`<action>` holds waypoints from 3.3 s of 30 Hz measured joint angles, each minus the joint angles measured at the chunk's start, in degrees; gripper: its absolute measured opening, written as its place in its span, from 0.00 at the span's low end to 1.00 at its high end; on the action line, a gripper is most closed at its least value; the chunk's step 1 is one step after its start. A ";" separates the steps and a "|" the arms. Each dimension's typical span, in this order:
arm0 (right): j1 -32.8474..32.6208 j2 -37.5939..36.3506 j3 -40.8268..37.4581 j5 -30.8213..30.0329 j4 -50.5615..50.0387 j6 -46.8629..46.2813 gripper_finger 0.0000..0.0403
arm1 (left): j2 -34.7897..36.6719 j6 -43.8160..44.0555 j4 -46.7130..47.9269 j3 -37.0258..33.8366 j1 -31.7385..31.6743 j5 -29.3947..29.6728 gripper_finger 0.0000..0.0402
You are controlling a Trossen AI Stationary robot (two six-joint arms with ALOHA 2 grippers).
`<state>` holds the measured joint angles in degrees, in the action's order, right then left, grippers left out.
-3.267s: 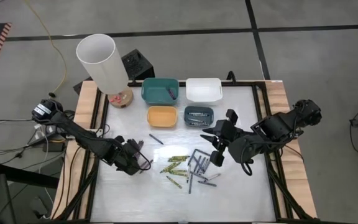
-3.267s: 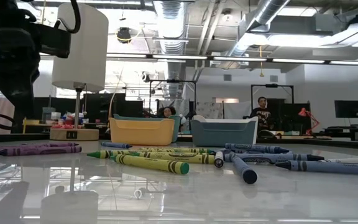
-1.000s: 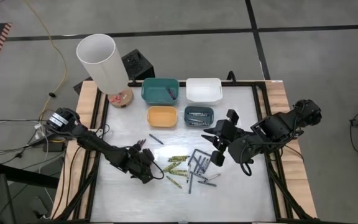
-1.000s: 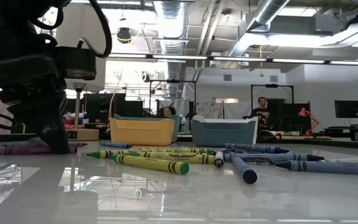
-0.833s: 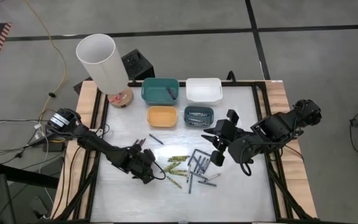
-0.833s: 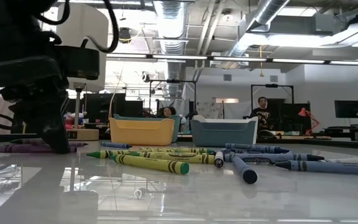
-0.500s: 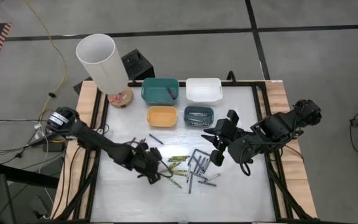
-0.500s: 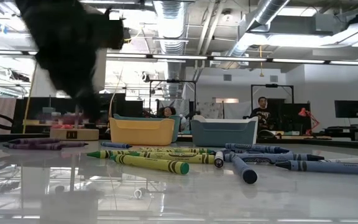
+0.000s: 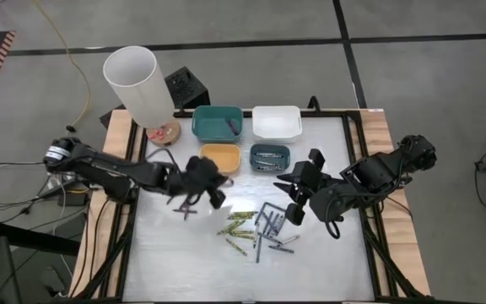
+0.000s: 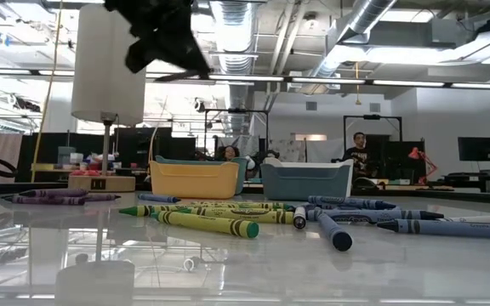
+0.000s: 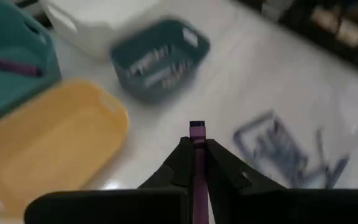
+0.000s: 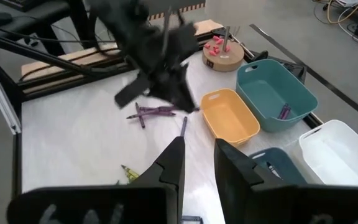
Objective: Sort crayons
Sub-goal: Put the violet crayon into the green bin
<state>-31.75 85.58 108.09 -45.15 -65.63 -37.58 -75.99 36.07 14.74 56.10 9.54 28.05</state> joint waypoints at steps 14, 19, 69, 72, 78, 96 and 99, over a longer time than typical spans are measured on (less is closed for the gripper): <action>4.85 0.02 -14.45 -6.74 22.99 0.81 0.22 | 10.66 -19.61 -37.47 0.04 -0.50 -5.22 0.03; 10.45 0.02 -18.08 4.96 44.09 12.54 0.33 | 12.44 -25.70 -45.46 0.04 0.12 -5.11 0.03; 29.68 4.68 -18.31 31.65 68.11 25.34 0.55 | 12.11 -29.57 -48.53 0.04 -10.03 -14.32 0.03; 29.62 4.63 -18.28 31.15 68.41 26.31 0.49 | 12.11 -29.59 -47.75 0.04 -10.01 -14.31 0.03; 29.68 4.68 -18.27 30.48 68.13 28.47 0.32 | 12.11 -29.61 -46.66 0.04 -10.03 -13.75 0.03; 29.73 4.72 -18.32 27.52 64.24 26.99 0.01 | 12.50 -29.42 -38.93 0.04 -9.97 -7.36 0.11; 29.89 4.43 -18.32 26.75 64.17 27.14 0.01 | 12.81 -29.59 -36.38 0.04 -9.96 -6.99 0.20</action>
<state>-1.86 90.01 89.78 -18.39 -1.45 -10.44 -63.18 6.48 -21.65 56.14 -0.42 21.06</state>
